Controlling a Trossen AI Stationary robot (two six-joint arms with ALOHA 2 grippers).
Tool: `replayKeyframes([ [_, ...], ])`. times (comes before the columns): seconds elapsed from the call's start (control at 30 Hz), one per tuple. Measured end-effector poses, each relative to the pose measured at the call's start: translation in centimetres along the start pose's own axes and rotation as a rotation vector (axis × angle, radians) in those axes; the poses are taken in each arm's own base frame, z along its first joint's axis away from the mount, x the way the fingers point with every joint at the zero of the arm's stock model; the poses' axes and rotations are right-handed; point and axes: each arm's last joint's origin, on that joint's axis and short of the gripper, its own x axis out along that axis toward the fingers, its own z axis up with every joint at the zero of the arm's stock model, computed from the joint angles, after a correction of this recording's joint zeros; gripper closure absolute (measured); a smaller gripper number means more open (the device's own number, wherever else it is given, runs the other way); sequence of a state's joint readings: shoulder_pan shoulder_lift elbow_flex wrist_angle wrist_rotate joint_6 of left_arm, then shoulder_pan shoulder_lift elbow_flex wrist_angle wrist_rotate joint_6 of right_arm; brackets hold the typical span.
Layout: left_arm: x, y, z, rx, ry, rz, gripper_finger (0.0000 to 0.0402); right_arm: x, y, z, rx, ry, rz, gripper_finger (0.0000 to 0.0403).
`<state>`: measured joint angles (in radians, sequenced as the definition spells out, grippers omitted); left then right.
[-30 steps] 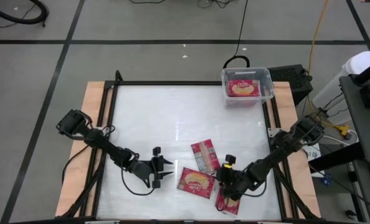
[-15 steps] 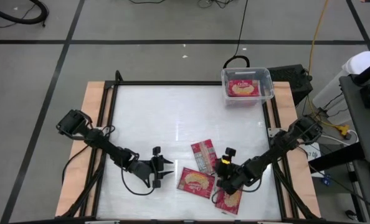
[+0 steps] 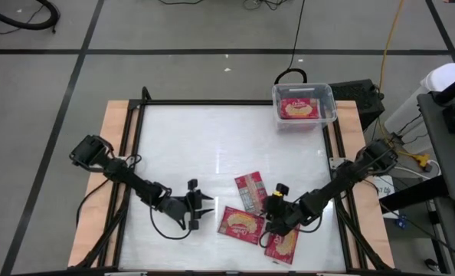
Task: Sort popcorn bags into baskets
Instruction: Put the red popcorn bag into the transparent bin
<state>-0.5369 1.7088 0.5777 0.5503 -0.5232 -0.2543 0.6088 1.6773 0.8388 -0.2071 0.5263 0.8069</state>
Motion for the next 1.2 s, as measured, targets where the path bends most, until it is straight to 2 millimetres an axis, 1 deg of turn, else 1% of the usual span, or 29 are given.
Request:
replayKeyframes([
  [0.17,0.1,0.2,0.0,0.004,0.000,0.006,0.0215,0.9,-1.4,-0.9,0.059,-0.057,-0.116,0.0252],
  [0.27,0.1,0.2,0.0,0.012,0.001,0.007,0.0215,1.4,-2.4,-0.9,0.089,-0.087,-0.183,0.0252],
  [0.33,0.1,0.2,0.0,0.025,0.001,0.009,0.0215,1.5,-2.6,-0.6,0.111,-0.100,-0.198,0.0252],
  [0.47,0.2,0.4,0.1,0.032,0.002,0.016,0.0215,1.0,-2.6,0.2,0.104,-0.098,-0.160,0.0252],
  [0.57,0.3,0.6,0.1,0.029,0.003,0.021,0.0215,0.0,-2.1,0.4,0.072,-0.071,-0.077,0.0252],
  [0.67,0.3,0.7,0.1,0.031,0.004,0.024,0.0215,-1.0,-1.7,0.4,0.048,-0.080,-0.033,0.0248],
  [0.83,0.4,0.8,0.1,0.032,0.006,0.027,0.0215,-1.1,-1.4,0.1,-0.029,-0.089,-0.036,0.0222],
  [1.07,0.4,0.8,0.1,0.033,0.010,0.027,0.0215,-0.3,-1.6,-0.5,-0.092,-0.063,-0.085,0.0168],
  [1.2,0.4,0.8,0.1,0.036,0.010,0.027,0.0215,0.6,-2.0,-0.7,-0.104,-0.040,-0.129,0.0157],
])
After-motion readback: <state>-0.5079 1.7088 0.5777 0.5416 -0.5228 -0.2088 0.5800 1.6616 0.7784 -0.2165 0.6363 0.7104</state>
